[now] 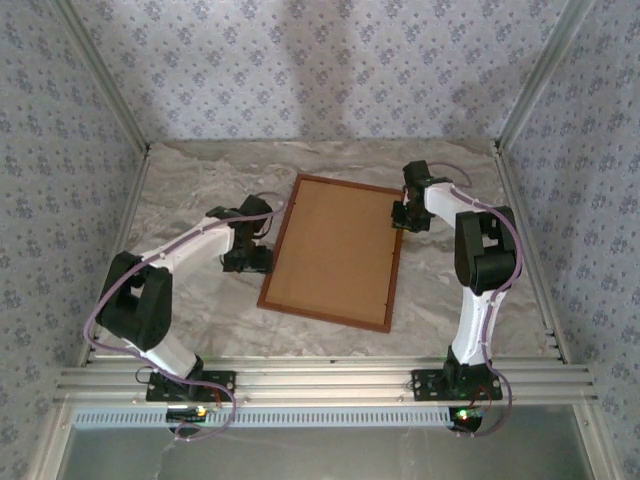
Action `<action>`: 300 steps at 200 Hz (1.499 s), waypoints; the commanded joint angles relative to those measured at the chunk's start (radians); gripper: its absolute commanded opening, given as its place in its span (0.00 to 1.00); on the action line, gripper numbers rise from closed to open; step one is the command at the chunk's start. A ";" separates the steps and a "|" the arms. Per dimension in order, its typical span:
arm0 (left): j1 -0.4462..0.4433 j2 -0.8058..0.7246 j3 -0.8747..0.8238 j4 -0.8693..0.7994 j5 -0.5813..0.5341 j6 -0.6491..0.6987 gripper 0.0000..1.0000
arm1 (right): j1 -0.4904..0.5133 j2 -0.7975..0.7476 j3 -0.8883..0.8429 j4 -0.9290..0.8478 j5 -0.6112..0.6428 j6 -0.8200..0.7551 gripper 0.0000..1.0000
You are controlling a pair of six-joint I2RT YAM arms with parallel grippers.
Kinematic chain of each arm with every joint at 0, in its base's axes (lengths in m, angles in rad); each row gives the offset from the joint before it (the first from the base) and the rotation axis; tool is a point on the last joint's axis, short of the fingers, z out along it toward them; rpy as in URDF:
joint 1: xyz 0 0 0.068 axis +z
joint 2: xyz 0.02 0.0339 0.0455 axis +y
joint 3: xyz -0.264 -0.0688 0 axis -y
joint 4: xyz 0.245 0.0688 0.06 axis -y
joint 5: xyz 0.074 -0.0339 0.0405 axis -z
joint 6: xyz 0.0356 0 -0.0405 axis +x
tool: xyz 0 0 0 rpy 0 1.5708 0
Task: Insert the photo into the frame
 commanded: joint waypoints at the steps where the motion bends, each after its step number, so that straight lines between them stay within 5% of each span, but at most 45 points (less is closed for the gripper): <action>1: 0.002 0.003 -0.026 0.006 0.050 0.008 0.70 | -0.005 -0.023 -0.010 -0.039 -0.015 0.007 0.22; 221: 0.003 0.094 -0.080 0.058 0.065 0.028 0.69 | -0.002 -0.016 -0.001 -0.039 -0.019 0.001 0.22; 300: -0.042 0.143 -0.195 0.150 0.119 -0.072 0.69 | 0.005 -0.005 0.006 -0.034 -0.014 0.000 0.22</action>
